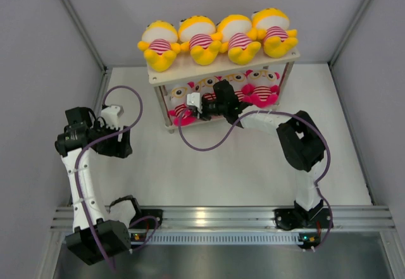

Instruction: Place and organize the stuffed toys onto the shelf

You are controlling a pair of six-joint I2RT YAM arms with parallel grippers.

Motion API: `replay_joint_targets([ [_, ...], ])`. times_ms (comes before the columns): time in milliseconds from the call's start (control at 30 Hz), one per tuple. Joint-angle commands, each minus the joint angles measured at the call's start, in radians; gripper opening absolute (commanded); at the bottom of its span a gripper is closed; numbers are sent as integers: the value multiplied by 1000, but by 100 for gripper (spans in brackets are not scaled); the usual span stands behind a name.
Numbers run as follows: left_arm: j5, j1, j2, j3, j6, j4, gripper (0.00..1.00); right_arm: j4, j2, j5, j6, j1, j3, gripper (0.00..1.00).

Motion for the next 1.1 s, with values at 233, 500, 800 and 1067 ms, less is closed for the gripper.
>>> replay_joint_targets([
  [233,18,-3,-6,-1,-6,4,79,57,-83,23,49,-8,3,61],
  [500,18,-2,-11,1,3,4,79,87,-210,95,64,29,-80,64],
  [800,9,-3,-26,-13,15,4,79,120,-186,112,143,55,-102,62],
  [1067,12,-3,-31,-31,15,4,79,211,-117,169,289,56,-68,12],
])
